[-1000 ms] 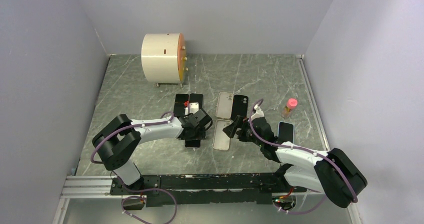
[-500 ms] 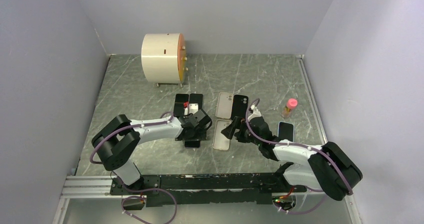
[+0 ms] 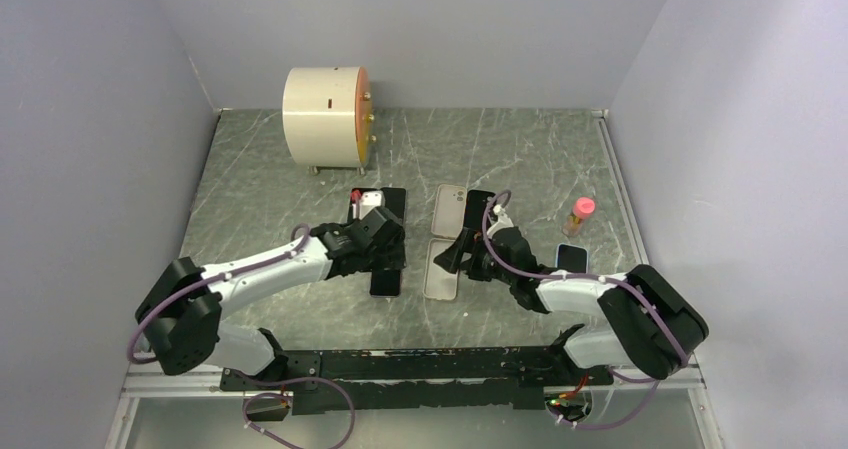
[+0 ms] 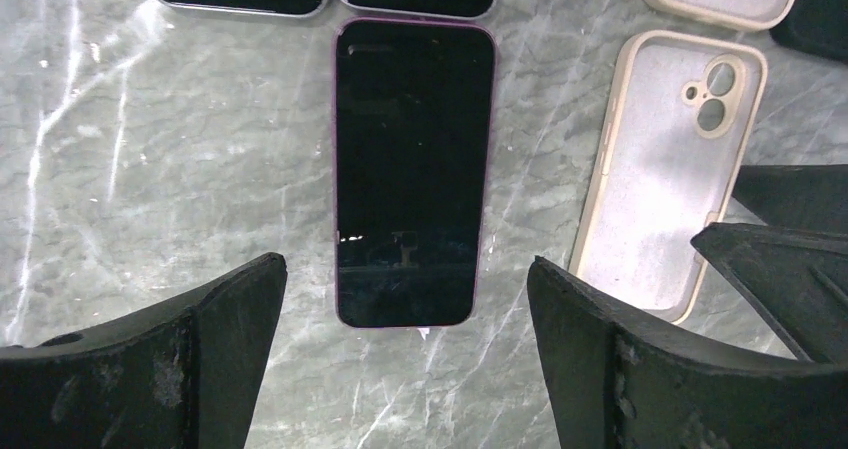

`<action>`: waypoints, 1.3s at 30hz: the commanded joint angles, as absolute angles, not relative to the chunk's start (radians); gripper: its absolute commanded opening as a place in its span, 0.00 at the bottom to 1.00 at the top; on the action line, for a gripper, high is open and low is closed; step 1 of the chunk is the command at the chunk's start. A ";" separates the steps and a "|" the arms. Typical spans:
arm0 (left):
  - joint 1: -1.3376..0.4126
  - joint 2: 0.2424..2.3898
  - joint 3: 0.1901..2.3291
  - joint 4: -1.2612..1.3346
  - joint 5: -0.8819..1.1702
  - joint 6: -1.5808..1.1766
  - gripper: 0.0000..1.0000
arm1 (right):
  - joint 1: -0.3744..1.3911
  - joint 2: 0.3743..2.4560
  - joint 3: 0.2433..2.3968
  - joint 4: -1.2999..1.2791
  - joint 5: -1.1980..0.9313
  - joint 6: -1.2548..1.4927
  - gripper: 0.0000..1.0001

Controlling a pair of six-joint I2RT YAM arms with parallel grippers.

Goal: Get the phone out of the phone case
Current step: Adjust the phone case at the center of the board, then pick up the phone at the center of the board.

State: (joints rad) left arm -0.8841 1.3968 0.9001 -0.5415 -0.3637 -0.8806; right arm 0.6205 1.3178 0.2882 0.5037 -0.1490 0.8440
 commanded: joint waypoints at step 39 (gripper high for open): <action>-0.378 0.669 0.927 -0.789 -0.240 -0.406 0.94 | 0.313 0.752 0.614 -0.773 0.519 0.885 0.99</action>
